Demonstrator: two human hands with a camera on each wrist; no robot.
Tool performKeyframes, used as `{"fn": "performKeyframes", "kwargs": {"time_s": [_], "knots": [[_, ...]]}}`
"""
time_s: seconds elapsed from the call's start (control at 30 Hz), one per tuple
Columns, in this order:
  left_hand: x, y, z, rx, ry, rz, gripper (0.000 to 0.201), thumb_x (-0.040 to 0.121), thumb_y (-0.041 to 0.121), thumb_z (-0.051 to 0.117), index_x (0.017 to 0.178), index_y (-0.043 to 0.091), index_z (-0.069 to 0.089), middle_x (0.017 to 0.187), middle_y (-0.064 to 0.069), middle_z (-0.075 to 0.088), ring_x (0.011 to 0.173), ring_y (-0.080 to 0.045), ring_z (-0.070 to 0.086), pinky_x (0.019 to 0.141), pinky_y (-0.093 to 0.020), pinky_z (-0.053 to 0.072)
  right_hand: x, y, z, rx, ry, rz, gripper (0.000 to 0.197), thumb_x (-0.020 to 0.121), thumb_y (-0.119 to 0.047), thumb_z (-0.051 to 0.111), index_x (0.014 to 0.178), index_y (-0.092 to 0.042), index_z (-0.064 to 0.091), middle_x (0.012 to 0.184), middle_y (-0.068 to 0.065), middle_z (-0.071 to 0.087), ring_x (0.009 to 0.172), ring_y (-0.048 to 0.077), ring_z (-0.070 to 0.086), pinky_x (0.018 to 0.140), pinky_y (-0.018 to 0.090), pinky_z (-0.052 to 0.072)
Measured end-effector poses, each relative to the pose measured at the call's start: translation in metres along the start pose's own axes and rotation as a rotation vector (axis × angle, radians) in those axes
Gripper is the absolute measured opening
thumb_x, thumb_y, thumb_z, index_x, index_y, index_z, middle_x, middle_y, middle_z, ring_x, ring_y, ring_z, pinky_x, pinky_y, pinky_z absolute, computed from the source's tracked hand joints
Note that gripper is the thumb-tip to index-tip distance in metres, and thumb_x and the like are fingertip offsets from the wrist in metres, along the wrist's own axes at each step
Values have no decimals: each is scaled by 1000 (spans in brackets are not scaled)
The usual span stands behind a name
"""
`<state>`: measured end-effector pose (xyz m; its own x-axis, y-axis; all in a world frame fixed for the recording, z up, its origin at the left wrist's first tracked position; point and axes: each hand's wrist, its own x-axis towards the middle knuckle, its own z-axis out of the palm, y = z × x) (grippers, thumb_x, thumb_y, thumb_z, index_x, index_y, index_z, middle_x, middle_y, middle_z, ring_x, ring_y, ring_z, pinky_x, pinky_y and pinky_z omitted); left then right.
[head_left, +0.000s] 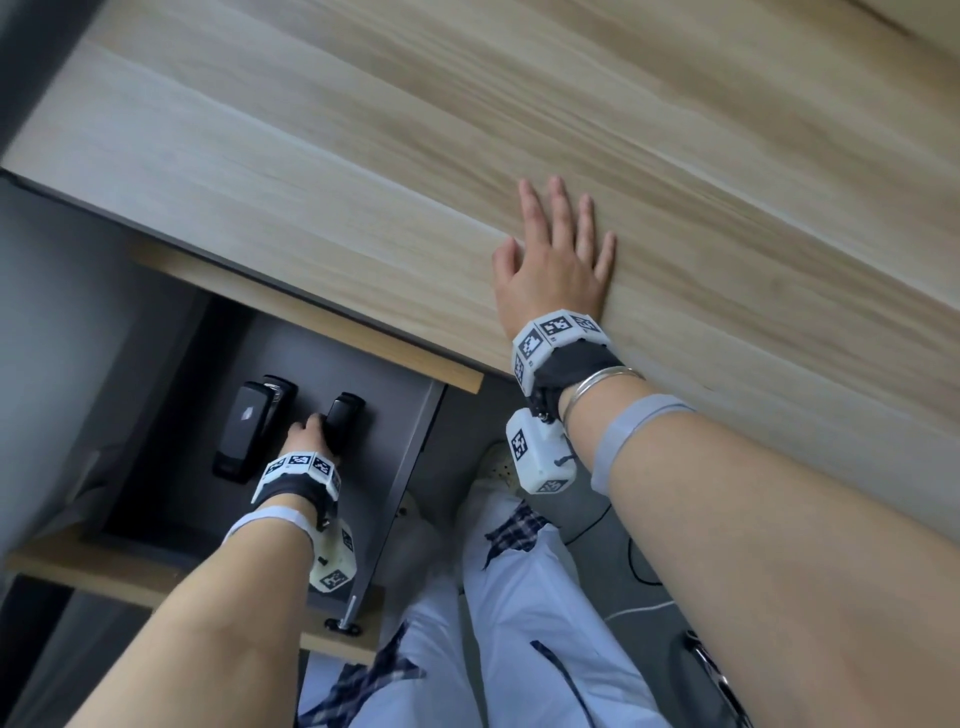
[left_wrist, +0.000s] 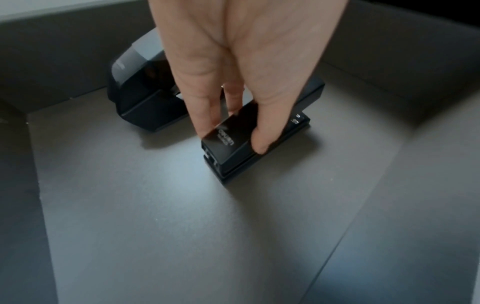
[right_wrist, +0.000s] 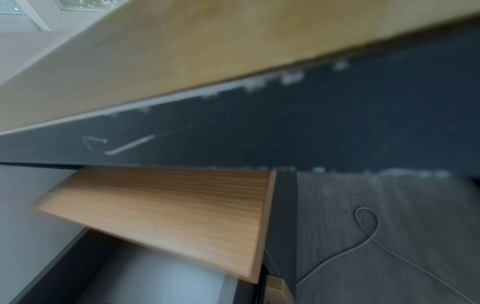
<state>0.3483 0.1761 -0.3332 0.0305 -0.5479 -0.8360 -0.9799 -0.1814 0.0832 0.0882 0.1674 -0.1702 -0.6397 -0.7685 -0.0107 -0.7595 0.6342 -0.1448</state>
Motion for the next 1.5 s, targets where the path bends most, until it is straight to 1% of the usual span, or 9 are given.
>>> {"fn": "performKeyframes", "kwargs": {"time_s": [0.3,0.57,0.77,0.83,0.9,1.0,1.07,1.23,1.5], "knots": [[-43,-51,-38,-104,166,-66,43,87,19,57,127,7,51,131,-22,50,121,-39,50,100,-40,43,-1,0,-3,26,4,-1,60,89,-31,37,148,-38,28,161,-8,22,150,21,16,121,48,9],[-102,-127,-50,-114,267,-325,31,91,17,47,116,-2,51,123,-25,53,114,-43,53,92,-44,46,-3,0,-4,52,8,-8,60,89,-28,38,147,-35,30,160,-5,24,149,23,19,120,50,10],[-130,-144,-36,-134,4,-496,37,79,17,65,113,2,61,114,-18,66,105,-34,64,89,-37,52,-3,1,-1,54,37,-12,61,87,-26,39,147,-35,32,160,-4,26,149,24,20,119,51,12],[-136,-138,-32,-55,-180,-486,31,64,8,70,95,8,70,88,-7,68,91,-25,68,81,-27,56,-3,1,-1,50,42,-13,61,87,-26,39,146,-35,33,159,-4,27,149,24,21,119,51,12],[-133,-134,-28,-50,-263,-446,20,64,2,71,84,-1,71,68,-6,56,83,-27,64,80,-29,56,-3,1,-1,40,43,-14,61,87,-26,39,146,-35,32,159,-4,27,149,23,21,120,50,13],[-122,-129,-25,-242,-87,-432,29,77,7,66,104,-3,70,97,-18,66,88,-29,60,67,-29,50,-3,1,-1,33,40,-15,61,87,-26,39,147,-35,32,160,-4,26,149,23,20,119,49,12],[-121,-122,-28,-252,-101,-453,47,78,11,65,123,-2,60,108,-22,65,109,-35,63,80,-33,51,-3,1,-1,22,39,-17,61,87,-26,38,147,-35,31,160,-5,26,149,22,21,119,49,12],[-114,-102,-42,-332,31,-489,39,96,26,45,107,-8,62,102,-23,63,102,-36,63,88,-39,48,-3,1,0,20,42,-18,61,86,-27,38,147,-35,32,159,-4,27,149,23,21,119,49,13],[-86,-56,-60,-507,115,-434,54,91,38,51,112,-10,58,115,-27,65,107,-39,62,84,-40,48,-3,1,-1,23,52,-21,61,86,-26,39,146,-35,34,159,-4,28,148,23,23,119,48,14]]}}
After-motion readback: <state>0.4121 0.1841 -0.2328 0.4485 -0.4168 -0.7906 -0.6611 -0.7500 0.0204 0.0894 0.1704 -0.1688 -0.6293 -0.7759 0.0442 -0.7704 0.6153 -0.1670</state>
